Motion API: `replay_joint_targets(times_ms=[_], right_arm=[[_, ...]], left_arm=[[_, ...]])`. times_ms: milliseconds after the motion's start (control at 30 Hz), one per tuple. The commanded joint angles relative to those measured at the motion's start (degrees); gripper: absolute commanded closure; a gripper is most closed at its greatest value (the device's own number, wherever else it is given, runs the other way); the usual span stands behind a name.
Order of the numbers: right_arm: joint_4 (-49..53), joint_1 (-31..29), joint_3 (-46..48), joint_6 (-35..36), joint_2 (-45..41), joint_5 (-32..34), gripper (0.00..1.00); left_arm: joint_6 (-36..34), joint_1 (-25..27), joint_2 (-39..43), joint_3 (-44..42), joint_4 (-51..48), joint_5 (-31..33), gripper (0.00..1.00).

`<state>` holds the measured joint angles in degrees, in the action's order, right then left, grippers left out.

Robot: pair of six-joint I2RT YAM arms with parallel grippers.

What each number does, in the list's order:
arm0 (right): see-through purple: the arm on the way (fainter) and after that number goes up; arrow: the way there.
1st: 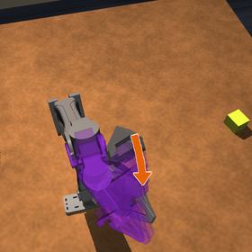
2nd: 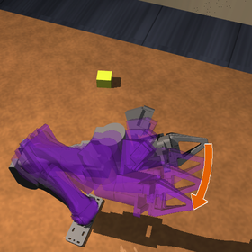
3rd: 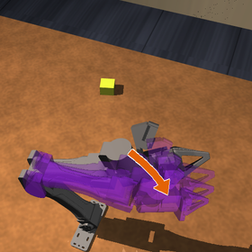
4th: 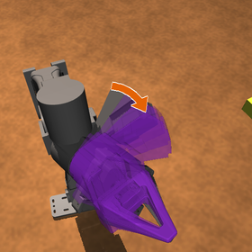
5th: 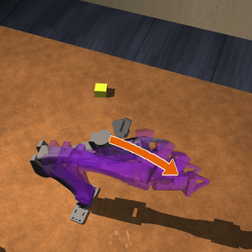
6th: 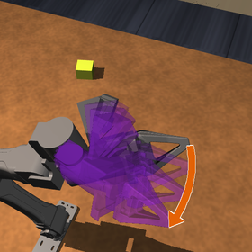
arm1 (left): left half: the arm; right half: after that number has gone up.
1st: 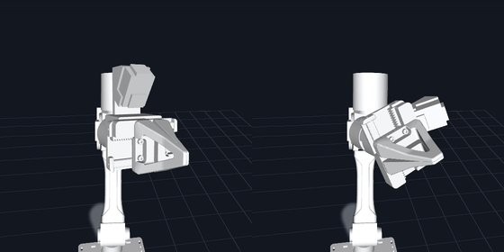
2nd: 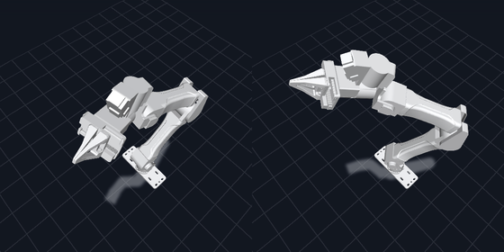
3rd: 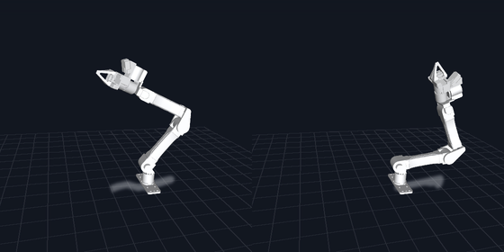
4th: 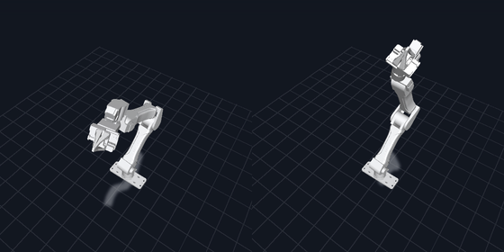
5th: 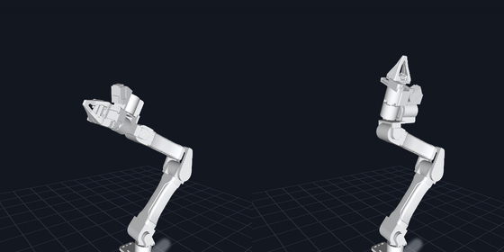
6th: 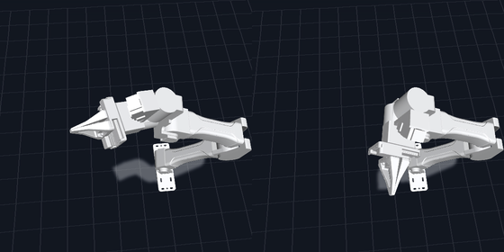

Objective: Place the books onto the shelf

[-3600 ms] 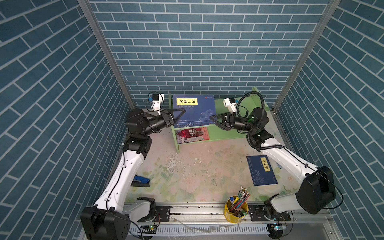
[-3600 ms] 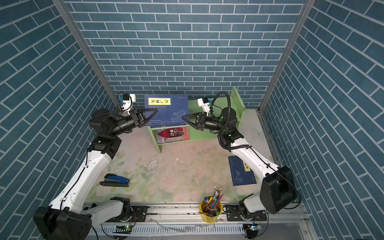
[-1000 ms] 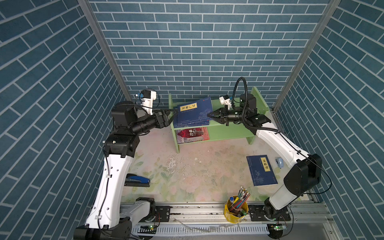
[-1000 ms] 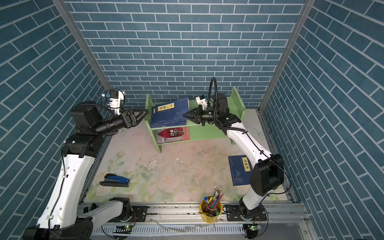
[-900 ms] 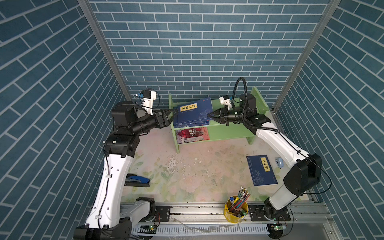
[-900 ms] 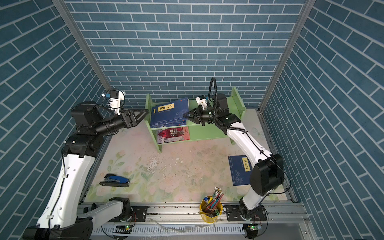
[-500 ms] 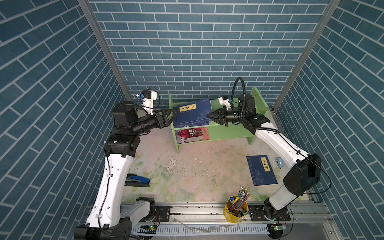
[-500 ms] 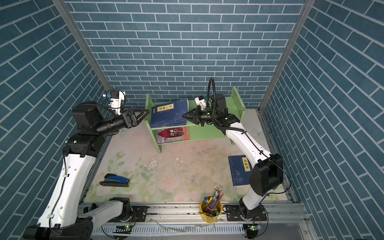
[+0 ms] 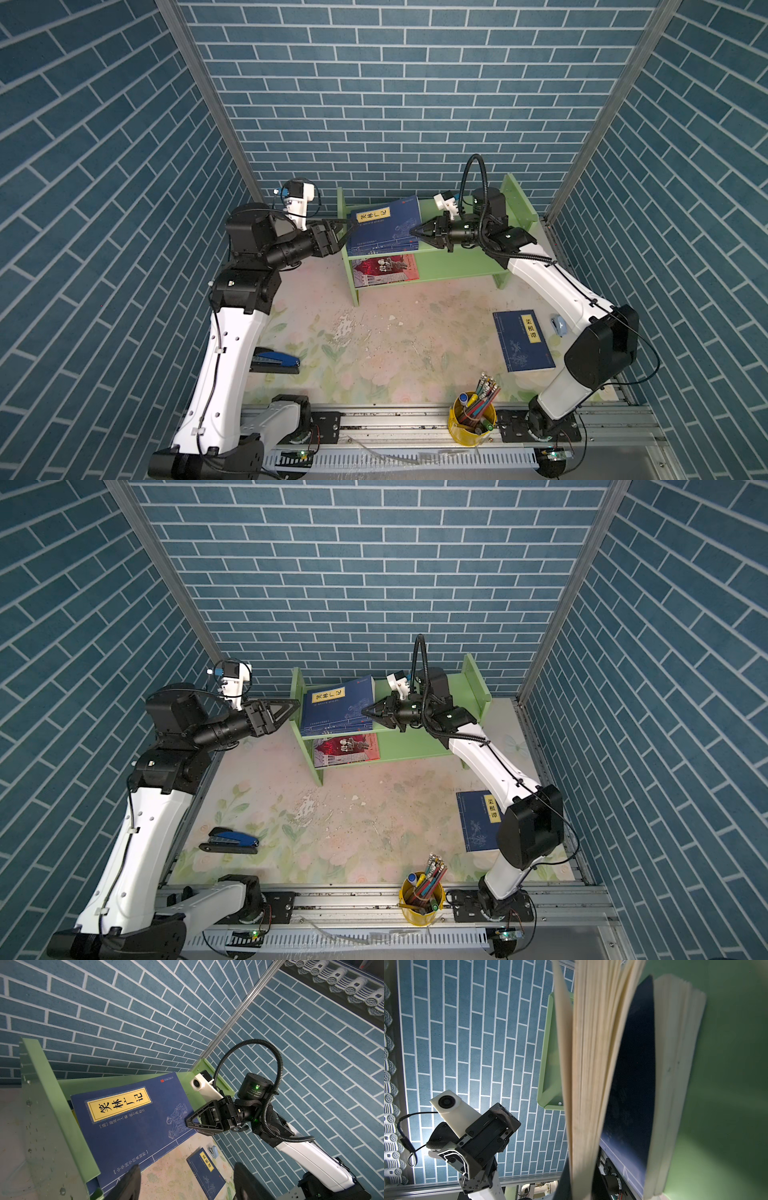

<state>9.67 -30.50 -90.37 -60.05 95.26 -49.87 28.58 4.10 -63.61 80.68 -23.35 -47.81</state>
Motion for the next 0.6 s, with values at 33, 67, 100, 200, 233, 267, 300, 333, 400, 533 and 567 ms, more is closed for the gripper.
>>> replay_joint_targets(times_ms=[33, 67, 100, 200, 233, 267, 300, 333, 400, 533, 567], right_arm=[[-4.49, -0.3, -0.56, -0.98, 0.53, 0.73, 1.0], [-4.48, -0.31, -0.56, -1.01, 0.58, 0.87, 1.0], [-4.49, -0.33, -0.49, -0.99, 0.54, 1.07, 1.0], [-4.51, -0.35, -0.58, -0.93, 0.6, 1.35, 1.0], [-4.41, -0.34, -0.7, -0.94, 0.75, 1.05, 1.0], [-4.36, -0.33, -0.74, -0.87, 0.71, 1.0, 1.0], [-4.23, -0.25, -0.75, -0.79, 0.71, 0.91, 1.0], [-4.07, -0.26, -0.59, -0.74, 0.71, 0.81, 1.0], [-3.84, -0.3, -0.23, -0.54, 0.55, 0.87, 1.0], [-2.43, -0.33, 0.18, 0.25, 0.23, 1.56, 0.94], [-2.03, -0.35, 0.25, 0.5, 0.12, 1.9, 0.89]], left_arm=[[-0.11, -0.32, 0.33, -0.67, 1.44, -0.64, 0.28], [-0.1, -0.32, 0.39, -0.71, 1.45, -0.63, 0.28], [-0.12, -0.32, 0.42, -0.72, 1.38, -0.7, 0.28], [-0.19, -0.32, 0.44, -0.66, 1.29, -0.68, 0.28], [-0.23, -0.32, 0.53, -0.7, 1.25, -0.64, 0.28], [-0.15, -0.32, 0.52, -0.7, 1.29, -0.7, 0.28], [-0.11, -0.32, 0.51, -0.79, 1.29, -0.69, 0.28], [-0.14, -0.27, 0.53, -0.89, 1.29, -0.69, 0.28], [-0.1, -0.32, 0.55, -0.97, 1.29, -0.7, 0.28], [0.06, -0.32, 0.69, -1.12, 1.47, -0.7, 0.28], [0.15, -0.32, 0.73, -1.21, 1.55, -0.64, 0.28]])
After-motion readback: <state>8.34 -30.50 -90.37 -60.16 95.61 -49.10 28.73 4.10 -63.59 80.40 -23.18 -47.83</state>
